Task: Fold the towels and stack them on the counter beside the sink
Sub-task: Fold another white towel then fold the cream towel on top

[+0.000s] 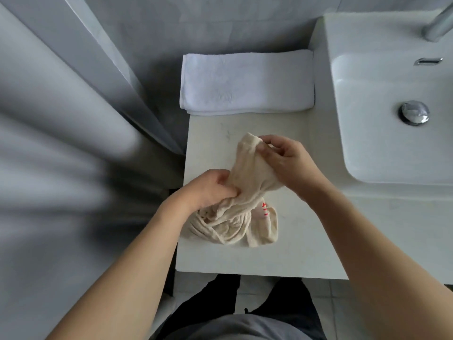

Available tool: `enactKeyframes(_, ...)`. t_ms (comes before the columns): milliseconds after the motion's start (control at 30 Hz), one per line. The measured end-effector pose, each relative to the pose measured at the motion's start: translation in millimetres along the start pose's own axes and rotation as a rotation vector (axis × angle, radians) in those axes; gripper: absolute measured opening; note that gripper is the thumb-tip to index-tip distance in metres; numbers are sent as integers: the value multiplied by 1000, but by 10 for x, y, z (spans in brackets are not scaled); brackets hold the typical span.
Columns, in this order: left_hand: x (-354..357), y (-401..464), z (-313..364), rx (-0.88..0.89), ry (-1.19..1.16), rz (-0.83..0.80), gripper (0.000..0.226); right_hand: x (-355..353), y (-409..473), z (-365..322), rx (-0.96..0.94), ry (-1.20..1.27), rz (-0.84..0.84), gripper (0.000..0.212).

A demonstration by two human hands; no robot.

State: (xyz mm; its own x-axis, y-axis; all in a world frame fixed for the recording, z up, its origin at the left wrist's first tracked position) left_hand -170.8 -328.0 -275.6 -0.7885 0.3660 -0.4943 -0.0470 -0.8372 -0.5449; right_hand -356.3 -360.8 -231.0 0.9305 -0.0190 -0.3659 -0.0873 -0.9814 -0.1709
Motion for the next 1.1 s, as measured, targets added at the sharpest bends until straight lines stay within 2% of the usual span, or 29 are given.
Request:
enactKeyframes(67,-31,29,2,23,-139,99,26,-94,80,-22,-64,-118,104,18)
enactKeyframes(133,-140,35,-87,-17,-462,275,27,-216,136,-14,-60,-272,127,35)
enactKeyframes(200,-277,28,-166,-68,-749,431,32,-282,162,47,24,-425,8,52)
enactKeyframes(233,-327,27,-180,-93,-768,484,31,-277,167,83,46,-479,-52,52)
enactKeyframes(300,-372,68,-212,-183,-571,522,31,-226,179,149,4,-484,-47,48)
enactKeyframes(367,-332,108,-278,-343,-290,439,42,-177,181,266,-52,-453,127,56)
enactKeyframes(400,-305,124,-319,-405,-211,392,44,-150,166,351,-2,-441,223,60)
enactKeyframes(433,-284,128,-348,-440,-163,369,40,-121,138,465,125,-394,296,62)
enactKeyframes(500,-257,124,-411,-482,-150,388,30,-7,39,676,515,-210,334,62)
enactKeyframes(567,-238,75,-458,-516,-148,380,30,163,-91,781,832,4,233,46)
enactKeyframes(600,-212,52,-491,-528,-151,357,33,243,-144,779,901,77,164,33)
enactKeyframes(667,-132,30,-533,-516,-218,332,34,358,-197,802,875,108,92,20)
enactKeyframes(767,68,12,-517,-446,-309,320,24,448,-208,825,785,68,57,20)
enactKeyframes(833,247,13,-495,-405,-345,244,28,422,-223,834,780,-50,39,17)
enactKeyframes(933,463,-16,-512,-392,-348,138,34,212,-271,904,787,-187,115,5)
enactKeyframes(967,475,-26,-534,-400,-342,181,32,107,-283,933,764,-217,179,8)
enactKeyframes(1033,370,-59,-523,-381,-358,372,18,-101,-297,973,666,-286,309,15)
enactKeyframes(1100,171,-88,-460,-276,-527,555,10,-220,-291,944,550,-297,399,22)
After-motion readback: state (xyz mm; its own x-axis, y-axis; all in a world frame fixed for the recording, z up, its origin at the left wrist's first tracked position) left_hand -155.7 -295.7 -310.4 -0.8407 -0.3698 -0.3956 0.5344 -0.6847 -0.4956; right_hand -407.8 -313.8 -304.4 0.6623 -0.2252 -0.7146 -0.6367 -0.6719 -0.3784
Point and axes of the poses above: each hand's wrist, its own y-axis towards the middle knuckle, its own x-axis out of the palm, z = x × y, the point moved 3 cm from there along y, towards the middle knuckle, and after that the axes turned 14 degrees about z, right-handed, at the moved point
